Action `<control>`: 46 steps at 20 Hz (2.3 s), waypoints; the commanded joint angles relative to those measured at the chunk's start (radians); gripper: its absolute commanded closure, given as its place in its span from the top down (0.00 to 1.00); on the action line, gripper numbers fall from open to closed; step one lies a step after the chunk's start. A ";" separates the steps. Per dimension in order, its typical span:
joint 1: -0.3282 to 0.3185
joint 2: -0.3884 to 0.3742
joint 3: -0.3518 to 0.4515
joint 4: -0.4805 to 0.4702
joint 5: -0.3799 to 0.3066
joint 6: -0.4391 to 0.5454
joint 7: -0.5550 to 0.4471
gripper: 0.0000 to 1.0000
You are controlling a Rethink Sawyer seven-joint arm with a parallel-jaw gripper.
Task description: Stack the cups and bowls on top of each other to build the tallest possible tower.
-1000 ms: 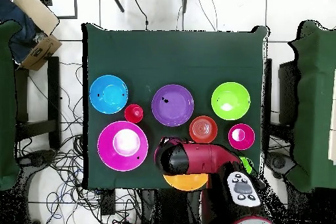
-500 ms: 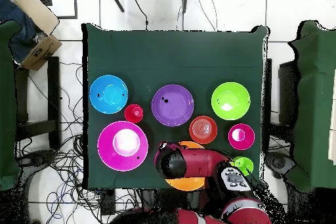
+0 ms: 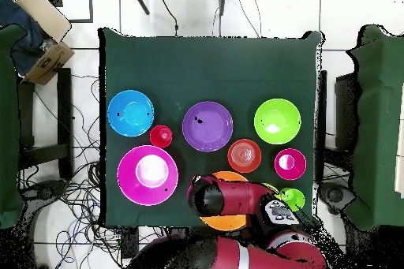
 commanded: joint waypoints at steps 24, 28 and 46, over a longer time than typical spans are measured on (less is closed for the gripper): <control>0.029 0.055 -0.004 -0.036 -0.036 -0.101 0.079 0.00; 0.030 0.056 -0.010 -0.034 -0.029 -0.104 0.084 0.00; 0.057 0.039 -0.021 -0.053 -0.018 -0.038 0.062 0.00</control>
